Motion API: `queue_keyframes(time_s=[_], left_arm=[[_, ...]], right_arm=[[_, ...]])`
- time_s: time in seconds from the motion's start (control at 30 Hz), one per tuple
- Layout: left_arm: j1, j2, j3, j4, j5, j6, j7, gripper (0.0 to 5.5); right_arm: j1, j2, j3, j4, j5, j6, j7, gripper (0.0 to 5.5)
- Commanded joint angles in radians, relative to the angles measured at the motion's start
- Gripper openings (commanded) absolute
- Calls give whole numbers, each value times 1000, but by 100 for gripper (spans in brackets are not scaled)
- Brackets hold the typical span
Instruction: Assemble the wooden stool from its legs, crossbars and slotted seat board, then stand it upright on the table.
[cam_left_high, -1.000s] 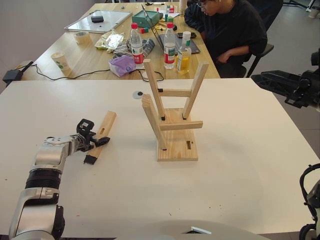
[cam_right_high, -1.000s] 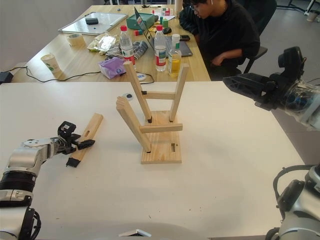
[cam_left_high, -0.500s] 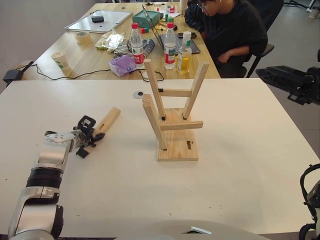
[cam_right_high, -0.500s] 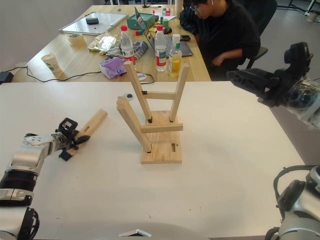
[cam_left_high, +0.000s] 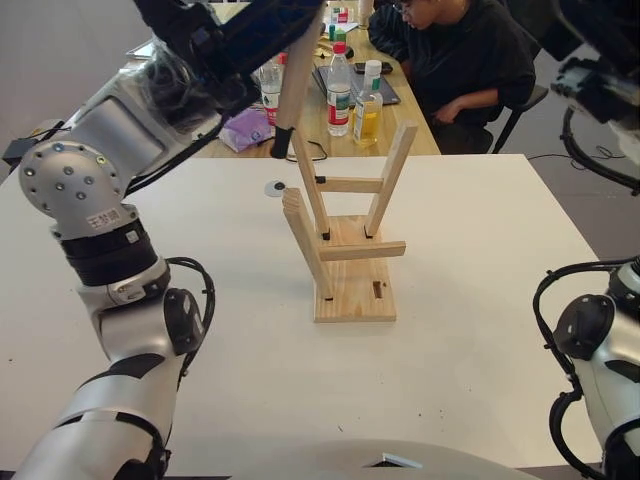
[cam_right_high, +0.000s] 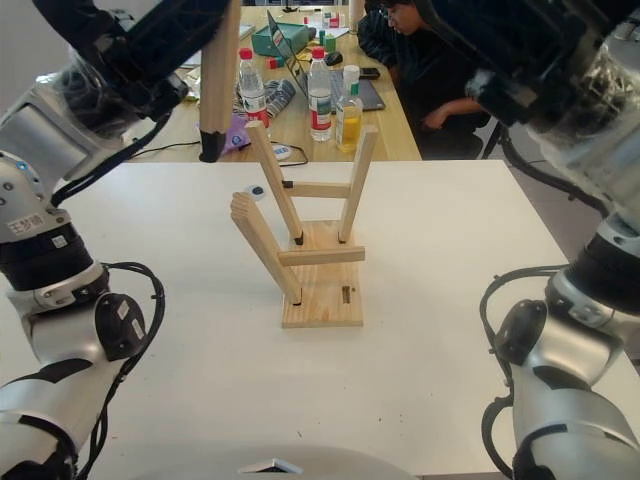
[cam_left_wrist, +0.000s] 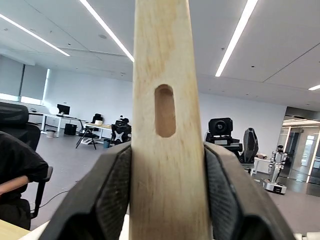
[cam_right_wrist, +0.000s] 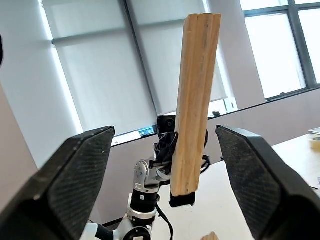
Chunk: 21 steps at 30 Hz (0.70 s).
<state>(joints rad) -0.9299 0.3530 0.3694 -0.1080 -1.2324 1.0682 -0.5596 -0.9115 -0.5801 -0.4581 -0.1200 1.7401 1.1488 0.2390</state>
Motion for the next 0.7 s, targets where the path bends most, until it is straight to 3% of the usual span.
queue_keyframes(time_s=[0.03,0.33,0.57,0.7], left_arm=[[42,-48,-35,-66,-115,18,44,203],[106,-36,-113,-126,-189,1,43,203],[126,6,-127,-131,-187,-15,35,201],[142,108,-202,-138,-70,-4,-73,201]], right_arm=[[-30,79,124,-33,158,-107,-143,374],[67,80,265,-205,218,-238,-266,374],[180,10,257,-250,205,-250,-216,374],[217,-58,259,-261,178,-238,-188,374]])
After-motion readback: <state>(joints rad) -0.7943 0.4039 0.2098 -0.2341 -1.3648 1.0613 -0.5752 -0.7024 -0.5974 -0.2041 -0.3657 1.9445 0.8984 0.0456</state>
